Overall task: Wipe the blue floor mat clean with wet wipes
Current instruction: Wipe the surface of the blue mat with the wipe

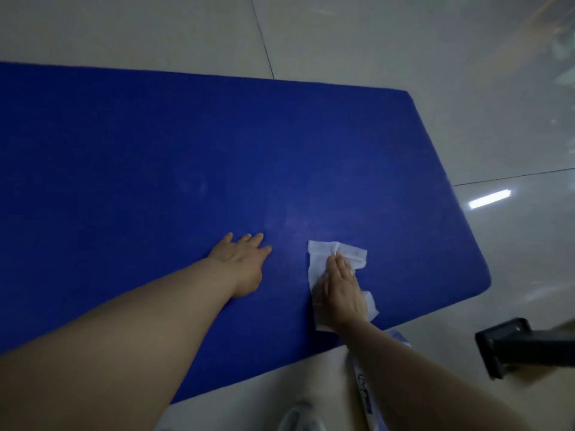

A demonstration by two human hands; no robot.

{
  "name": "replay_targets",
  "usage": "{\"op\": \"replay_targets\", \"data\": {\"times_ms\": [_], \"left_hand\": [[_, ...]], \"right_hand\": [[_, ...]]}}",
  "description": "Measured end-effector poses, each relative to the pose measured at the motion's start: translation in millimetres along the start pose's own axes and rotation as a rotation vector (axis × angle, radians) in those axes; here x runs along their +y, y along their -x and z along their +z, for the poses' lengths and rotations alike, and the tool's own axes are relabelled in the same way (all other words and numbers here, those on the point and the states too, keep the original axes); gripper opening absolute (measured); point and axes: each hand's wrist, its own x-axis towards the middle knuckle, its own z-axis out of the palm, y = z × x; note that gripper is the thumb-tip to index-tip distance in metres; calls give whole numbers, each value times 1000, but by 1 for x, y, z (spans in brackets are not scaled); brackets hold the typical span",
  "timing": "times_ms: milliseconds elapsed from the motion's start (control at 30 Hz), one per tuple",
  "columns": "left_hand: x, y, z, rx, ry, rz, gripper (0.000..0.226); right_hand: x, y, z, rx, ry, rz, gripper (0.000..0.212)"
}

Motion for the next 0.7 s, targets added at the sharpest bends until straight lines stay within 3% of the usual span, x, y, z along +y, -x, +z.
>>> {"op": "replay_targets", "data": {"times_ms": [167,333,533,700], "left_hand": [[0,19,-18,94,26,34,60],[-7,28,-33,290,105,9,55],[-9,5,-35,386,177,-25,52],[1,-36,-36,408,240,-14,53]], "right_hand": [[-30,17,-32,82,-32,-10,53],[-40,13,-79,146,38,-172,55],[-20,-53,-90,89,151,-381,52],[-3,-126,-92,124,218,-380,55]]}}
